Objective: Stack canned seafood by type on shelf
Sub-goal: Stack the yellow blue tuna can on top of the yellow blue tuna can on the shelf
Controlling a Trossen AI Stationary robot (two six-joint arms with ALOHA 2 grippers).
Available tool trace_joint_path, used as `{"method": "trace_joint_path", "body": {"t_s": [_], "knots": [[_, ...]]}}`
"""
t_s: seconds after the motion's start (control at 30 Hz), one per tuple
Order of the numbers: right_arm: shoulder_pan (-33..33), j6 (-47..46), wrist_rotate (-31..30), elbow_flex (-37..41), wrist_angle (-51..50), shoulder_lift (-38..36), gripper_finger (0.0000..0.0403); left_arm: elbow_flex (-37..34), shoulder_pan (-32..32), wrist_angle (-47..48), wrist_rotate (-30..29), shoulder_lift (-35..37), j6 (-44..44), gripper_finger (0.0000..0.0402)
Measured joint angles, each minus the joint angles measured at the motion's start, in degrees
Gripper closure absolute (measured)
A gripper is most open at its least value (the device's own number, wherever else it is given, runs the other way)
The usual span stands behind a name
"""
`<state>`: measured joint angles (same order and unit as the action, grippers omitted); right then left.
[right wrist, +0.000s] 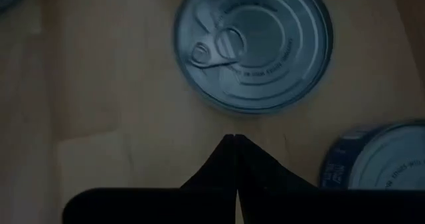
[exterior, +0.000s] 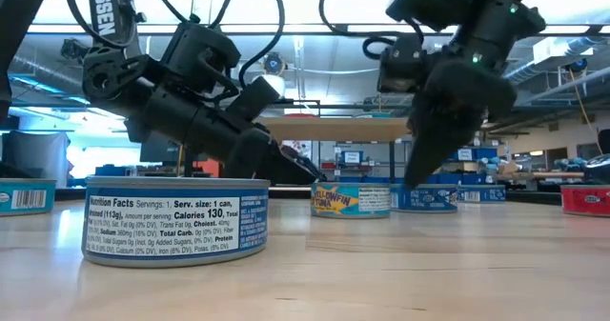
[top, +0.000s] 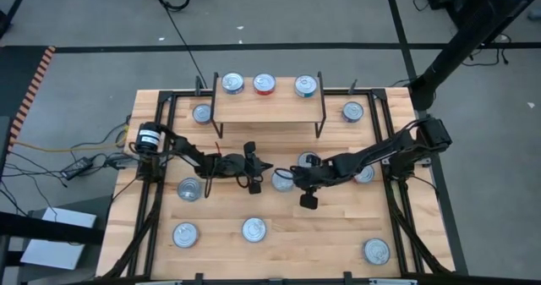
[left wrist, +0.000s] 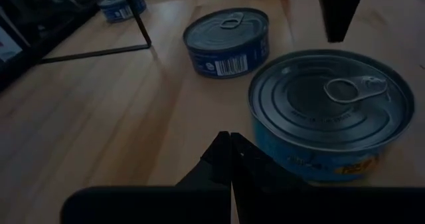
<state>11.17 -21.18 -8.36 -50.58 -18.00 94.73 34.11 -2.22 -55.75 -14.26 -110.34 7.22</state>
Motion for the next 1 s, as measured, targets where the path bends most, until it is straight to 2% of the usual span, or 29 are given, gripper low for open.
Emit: {"method": "trace_joint_path", "body": {"t_s": [0.23, 0.77, 1.0], "knots": [[-0.9, 2.3, -0.5, 0.0, 6.2, 4.5, 0.0395, 0.0, 0.0, 1.0, 0.0, 0.0, 0.0, 0.0401], [1.7, 3.0, -0.8, -0.1, 8.2, 2.3, 0.0393, 0.0, -0.3, 2.5, -0.1, 0.0, 1.6, 0.0401], [2.5, -0.7, -1.7, -0.1, 10.3, 2.3, 0.0365, -1.6, -2.3, 3.3, -0.2, 0.1, 1.3, 0.0401]]}}
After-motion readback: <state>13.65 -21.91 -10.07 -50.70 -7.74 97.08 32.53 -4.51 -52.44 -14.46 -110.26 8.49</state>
